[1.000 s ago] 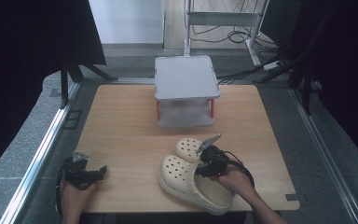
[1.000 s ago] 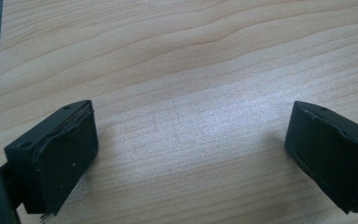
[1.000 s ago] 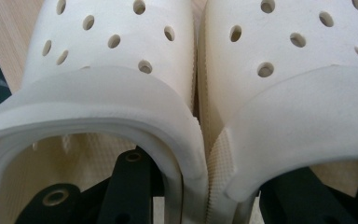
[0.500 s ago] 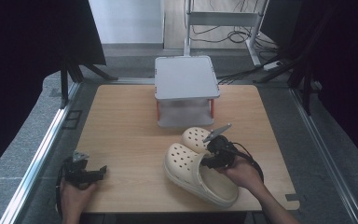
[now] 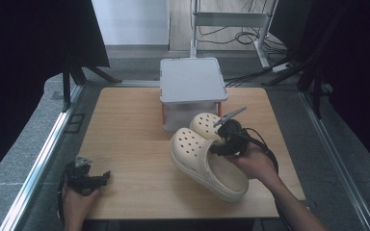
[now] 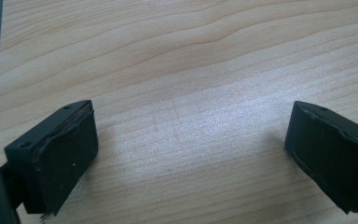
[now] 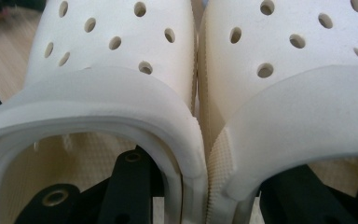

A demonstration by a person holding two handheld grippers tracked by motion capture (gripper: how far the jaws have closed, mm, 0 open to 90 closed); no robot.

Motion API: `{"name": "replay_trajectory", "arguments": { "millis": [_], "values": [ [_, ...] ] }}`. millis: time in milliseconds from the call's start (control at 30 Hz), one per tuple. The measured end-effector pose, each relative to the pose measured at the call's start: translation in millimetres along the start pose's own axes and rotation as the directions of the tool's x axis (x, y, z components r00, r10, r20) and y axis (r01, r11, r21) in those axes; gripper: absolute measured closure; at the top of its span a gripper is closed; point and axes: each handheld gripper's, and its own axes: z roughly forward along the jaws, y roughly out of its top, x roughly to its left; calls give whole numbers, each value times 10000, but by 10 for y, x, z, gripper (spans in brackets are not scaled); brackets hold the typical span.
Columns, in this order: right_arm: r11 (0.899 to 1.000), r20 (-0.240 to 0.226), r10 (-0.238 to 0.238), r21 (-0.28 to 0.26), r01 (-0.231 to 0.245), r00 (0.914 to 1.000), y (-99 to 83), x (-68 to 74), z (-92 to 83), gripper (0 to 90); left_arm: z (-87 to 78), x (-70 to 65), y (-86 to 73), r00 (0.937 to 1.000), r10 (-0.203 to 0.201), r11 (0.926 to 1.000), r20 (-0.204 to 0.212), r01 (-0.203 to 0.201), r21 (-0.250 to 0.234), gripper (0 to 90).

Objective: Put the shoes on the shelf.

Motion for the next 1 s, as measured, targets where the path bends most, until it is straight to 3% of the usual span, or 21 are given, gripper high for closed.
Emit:
{"name": "replay_trajectory", "arguments": {
  "millis": [200,467,800,1000],
  "values": [
    [9993,368,231,-303,-219,9991,268,-50,-187,652,1,1,0,10000,11,10000,-1,-11,-9,25],
    [9969,719,761,-236,-746,9945,582,-161,-245,652,2,-2,0,10000,-24,10000,1,24,-36,25],
    [9829,1136,1840,-163,-1833,9763,996,-379,-191,652,1,0,2,10000,-27,10000,22,27,-13,25],
    [9717,1588,2348,-129,-2358,9590,1257,-462,-129,651,2,-1,2,10000,-37,10000,21,37,-25,25]
  ]
}}
